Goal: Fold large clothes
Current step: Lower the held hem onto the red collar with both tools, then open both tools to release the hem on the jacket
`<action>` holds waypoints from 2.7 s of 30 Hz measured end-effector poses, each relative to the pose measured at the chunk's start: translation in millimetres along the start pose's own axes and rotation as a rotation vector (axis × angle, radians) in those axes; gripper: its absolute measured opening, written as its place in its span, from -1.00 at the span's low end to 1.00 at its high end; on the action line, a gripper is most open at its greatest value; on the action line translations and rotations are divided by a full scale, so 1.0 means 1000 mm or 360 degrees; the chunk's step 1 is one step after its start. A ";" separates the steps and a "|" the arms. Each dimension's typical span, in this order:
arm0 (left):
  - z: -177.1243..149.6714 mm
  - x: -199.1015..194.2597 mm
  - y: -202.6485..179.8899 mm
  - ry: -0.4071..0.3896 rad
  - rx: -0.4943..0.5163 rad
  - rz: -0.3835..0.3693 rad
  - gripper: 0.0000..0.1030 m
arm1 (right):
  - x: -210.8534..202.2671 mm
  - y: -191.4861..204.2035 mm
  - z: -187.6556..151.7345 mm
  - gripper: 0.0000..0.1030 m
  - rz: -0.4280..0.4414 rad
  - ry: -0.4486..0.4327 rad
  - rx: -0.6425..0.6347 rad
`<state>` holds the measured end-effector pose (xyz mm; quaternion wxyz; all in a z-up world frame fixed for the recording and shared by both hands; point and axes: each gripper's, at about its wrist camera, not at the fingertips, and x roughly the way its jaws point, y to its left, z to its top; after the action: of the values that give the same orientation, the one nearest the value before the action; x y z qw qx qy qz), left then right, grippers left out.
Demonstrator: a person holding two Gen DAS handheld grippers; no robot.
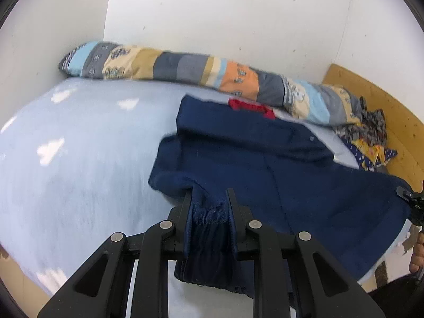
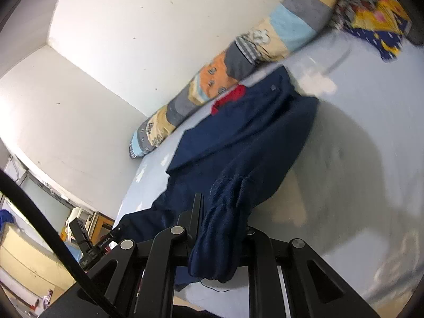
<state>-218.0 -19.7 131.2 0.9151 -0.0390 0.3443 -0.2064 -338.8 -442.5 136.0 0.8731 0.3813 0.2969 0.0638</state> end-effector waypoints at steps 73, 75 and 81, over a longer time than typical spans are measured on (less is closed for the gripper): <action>0.180 0.325 0.077 0.0099 -0.0103 0.0130 0.37 | 0.255 -0.157 0.243 -0.07 -0.0792 0.0119 -0.0272; 0.163 0.319 0.077 0.0157 -0.0062 0.0132 0.39 | 0.250 -0.153 0.224 0.05 -0.0720 0.0181 -0.0253; 0.121 0.304 0.099 0.0390 -0.0189 0.0217 0.42 | 0.220 -0.188 0.195 0.19 -0.0968 0.0241 0.0038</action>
<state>100.9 -61.2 15.3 0.8742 -0.0441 0.4668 -0.1264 -70.9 -622.9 4.1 0.8229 0.2795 0.4624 -0.1756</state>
